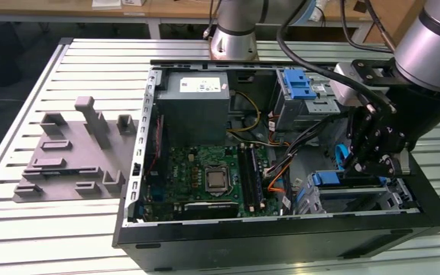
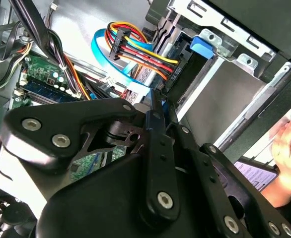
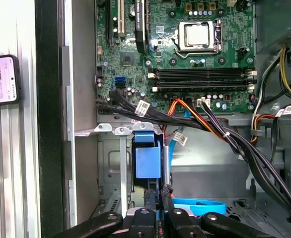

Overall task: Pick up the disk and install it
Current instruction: 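Insert the second disk wire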

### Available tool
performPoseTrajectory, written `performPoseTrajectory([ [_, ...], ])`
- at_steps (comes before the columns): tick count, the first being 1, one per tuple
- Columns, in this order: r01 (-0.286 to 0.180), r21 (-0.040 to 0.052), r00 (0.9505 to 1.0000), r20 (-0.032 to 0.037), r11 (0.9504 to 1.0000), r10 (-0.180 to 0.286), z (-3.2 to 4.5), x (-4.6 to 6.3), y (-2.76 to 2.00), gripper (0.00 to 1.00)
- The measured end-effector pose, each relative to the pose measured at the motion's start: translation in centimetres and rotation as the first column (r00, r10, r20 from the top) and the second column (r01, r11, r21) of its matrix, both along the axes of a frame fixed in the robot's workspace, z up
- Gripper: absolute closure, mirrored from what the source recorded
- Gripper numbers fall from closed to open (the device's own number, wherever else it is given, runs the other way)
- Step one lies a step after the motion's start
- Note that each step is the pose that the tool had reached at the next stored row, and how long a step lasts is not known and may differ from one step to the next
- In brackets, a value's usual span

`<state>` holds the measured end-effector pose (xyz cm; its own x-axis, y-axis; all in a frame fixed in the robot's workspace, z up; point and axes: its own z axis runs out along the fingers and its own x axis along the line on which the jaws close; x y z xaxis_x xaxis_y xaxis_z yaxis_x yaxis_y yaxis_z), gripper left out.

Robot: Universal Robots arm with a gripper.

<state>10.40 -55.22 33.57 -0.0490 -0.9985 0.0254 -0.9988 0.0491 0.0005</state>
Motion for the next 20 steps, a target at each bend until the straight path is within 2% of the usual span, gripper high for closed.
performPoseTrajectory([
  [6, -0.001, 0.0038, 1.0, 0.0, 1.0, 0.001, -0.07, 0.08, 0.0, 0.84],
  [20, -0.003, 0.0063, 1.0, 0.0, 1.0, 0.003, -0.23, 0.25, 0.0, 0.84],
])
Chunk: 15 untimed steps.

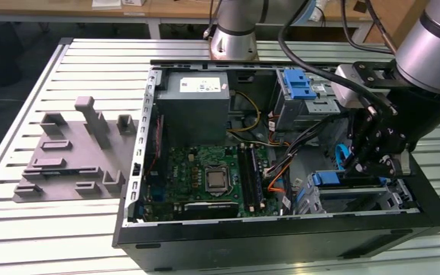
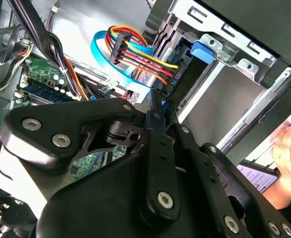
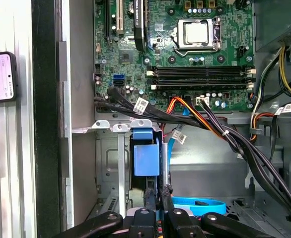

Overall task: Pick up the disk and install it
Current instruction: 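Insert the second disk wire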

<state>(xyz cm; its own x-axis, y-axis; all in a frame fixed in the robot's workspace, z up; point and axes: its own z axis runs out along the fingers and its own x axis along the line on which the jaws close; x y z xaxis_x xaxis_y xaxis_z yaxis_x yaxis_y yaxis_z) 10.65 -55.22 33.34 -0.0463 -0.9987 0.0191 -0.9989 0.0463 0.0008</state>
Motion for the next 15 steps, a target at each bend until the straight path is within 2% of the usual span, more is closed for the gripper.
performPoseTrajectory([
  [15, 0.0, 0.0004, 1.0, 0.0, 1.0, 0.0, -0.44, 0.02, 0.0, 0.84],
])
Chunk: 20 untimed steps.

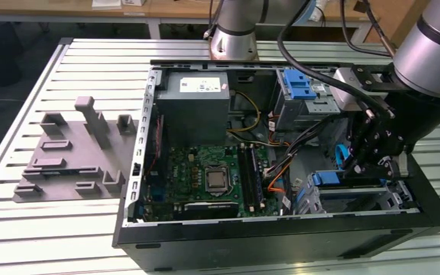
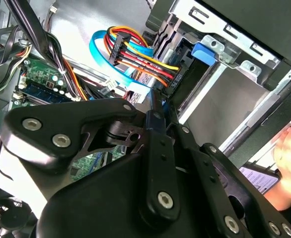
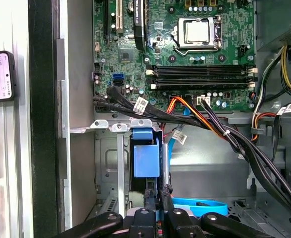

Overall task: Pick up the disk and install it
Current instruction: 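Insert the second disk wire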

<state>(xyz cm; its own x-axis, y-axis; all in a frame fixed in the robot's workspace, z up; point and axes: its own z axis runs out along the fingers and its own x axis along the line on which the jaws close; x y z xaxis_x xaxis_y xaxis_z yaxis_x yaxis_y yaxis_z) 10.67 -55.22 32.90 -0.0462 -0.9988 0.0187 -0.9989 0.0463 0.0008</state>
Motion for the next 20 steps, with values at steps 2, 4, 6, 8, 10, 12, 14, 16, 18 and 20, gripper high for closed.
performPoseTrajectory([
  [2, 0.0, 0.0001, 1.0, 0.0, 1.0, 0.0, -0.01, 0.0, 0.0, 0.84],
  [4, 0.0, 0.0, 1.0, 0.0, 1.0, 0.0, -0.02, 0.0, 0.0, 0.84],
  [6, 0.0, 0.0006, 1.0, 0.0, 1.0, 0.0, -0.06, 0.0, 0.0, 0.82],
  [8, 0.0, 0.0004, 1.0, 0.0, 1.0, 0.0, -0.05, 0.0, 0.0, 0.76],
  [10, 0.0, 0.0002, 1.0, 0.0, 1.0, 0.0, 0.03, 0.0, 0.0, 0.76],
  [12, 0.0, 0.0003, 1.0, 0.0, 1.0, 0.0, 0.17, 0.0, 0.0, 0.76],
  [14, 0.0, 0.0004, 1.0, -0.0001, 1.0, 0.0, 0.28, 0.0, 0.0, 0.76],
  [16, 0.0, 0.0003, 1.0, -0.0001, 1.0, 0.0, 0.4, 0.0, 0.0, 0.76],
  [18, 0.0, 0.0005, 1.0, -0.0001, 1.0, 0.0, 0.43, 0.0, 0.0, 0.76],
  [20, 0.0, 0.0004, 1.0, -0.0001, 1.0, 0.0, 0.45, 0.0, 0.0, 0.76],
])
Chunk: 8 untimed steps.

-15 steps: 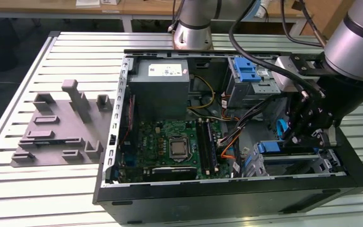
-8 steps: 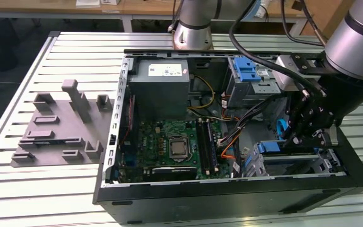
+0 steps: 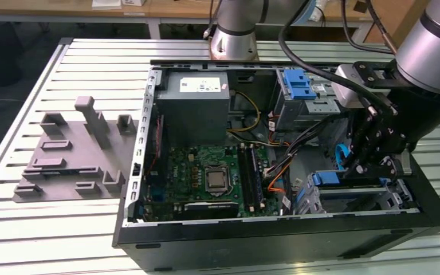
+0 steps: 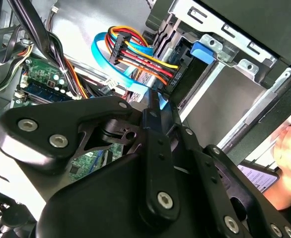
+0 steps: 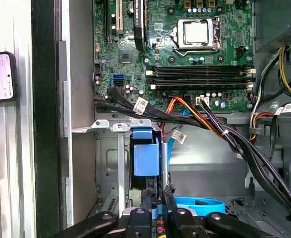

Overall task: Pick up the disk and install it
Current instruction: 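Insert the second disk wire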

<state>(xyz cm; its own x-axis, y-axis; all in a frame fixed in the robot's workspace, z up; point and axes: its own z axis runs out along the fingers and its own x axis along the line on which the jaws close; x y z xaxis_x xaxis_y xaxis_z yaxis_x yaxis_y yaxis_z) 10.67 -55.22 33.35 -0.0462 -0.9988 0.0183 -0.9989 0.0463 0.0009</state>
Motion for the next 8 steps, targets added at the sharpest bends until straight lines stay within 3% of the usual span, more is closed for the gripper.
performPoseTrajectory([
  [8, 0.0, 0.0005, 1.0, 0.0, 1.0, 0.0, 0.03, 0.0, 0.0, 0.76],
])
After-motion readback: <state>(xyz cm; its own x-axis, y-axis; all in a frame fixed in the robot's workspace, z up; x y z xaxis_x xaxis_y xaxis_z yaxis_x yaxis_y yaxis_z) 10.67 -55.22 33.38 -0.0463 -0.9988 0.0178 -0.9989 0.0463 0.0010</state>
